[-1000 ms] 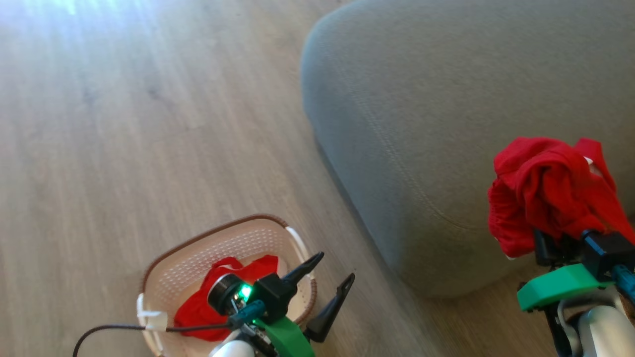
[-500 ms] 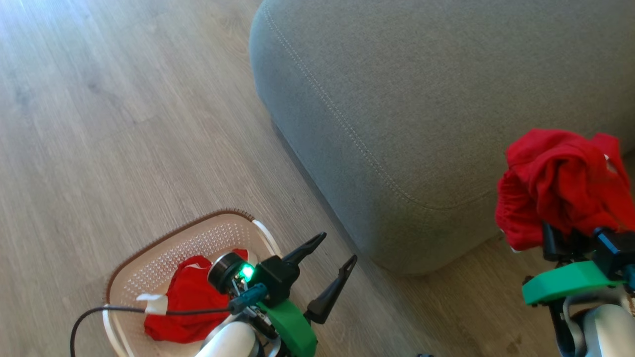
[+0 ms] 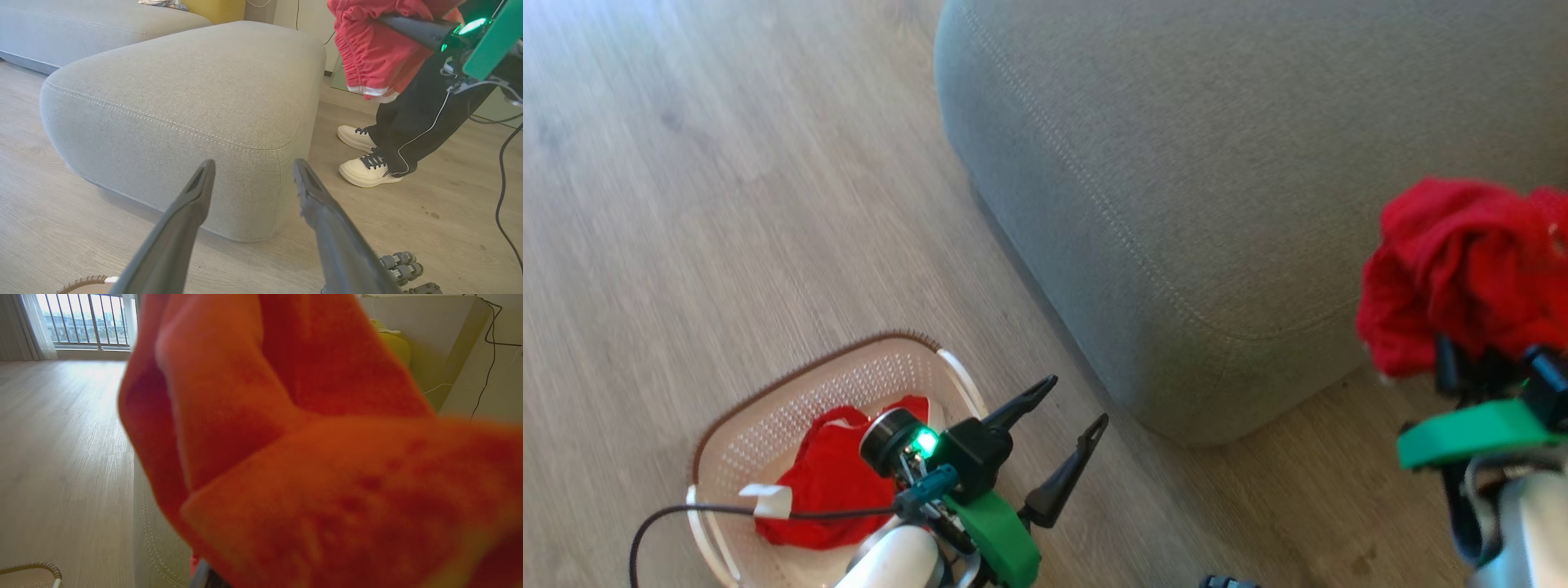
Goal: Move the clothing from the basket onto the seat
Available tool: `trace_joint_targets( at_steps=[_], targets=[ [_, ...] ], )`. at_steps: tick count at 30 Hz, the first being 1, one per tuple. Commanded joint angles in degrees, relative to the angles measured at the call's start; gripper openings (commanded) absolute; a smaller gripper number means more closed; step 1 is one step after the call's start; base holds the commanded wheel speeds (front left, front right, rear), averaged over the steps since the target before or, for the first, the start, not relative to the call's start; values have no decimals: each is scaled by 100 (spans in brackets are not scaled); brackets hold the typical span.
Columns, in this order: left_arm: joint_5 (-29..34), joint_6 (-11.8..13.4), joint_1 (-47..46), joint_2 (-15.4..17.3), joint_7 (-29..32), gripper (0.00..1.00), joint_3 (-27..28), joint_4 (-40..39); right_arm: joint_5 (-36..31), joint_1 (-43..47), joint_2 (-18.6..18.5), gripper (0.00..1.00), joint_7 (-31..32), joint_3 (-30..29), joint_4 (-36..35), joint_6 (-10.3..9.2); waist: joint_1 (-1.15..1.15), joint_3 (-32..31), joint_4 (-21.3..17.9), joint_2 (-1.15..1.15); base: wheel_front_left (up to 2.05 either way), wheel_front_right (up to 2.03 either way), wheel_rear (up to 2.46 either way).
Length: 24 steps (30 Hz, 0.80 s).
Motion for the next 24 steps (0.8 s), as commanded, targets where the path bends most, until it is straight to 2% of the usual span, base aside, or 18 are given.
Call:
trace_joint_targets(
  at_steps=[1,9,14,19,24],
  targets=[
    [65,-8,-253,100,-29,100,155,-228,5,-438,-166,0,-55,-4,-251,-2,0,195,112,0,0,0,0],
    [129,-8,-669,349,-29,100,-83,-306,192,-1436,-383,0,-55,-388,-465,-2,0,847,407,0,0,0,0],
    [138,-8,-1000,525,-29,100,-231,-357,345,-2321,-714,0,-55,-587,-363,-2,0,1345,663,0,0,0,0],
    [135,-8,-1290,663,-29,100,-361,-420,486,-3212,-1200,0,-55,-766,191,-2,0,1789,959,0,0,0,0],
    [159,-8,-1503,756,-29,100,-439,-454,748,-4074,-1604,0,-55,-989,1235,-2,0,2128,1228,0,0,0,0]
  ],
)
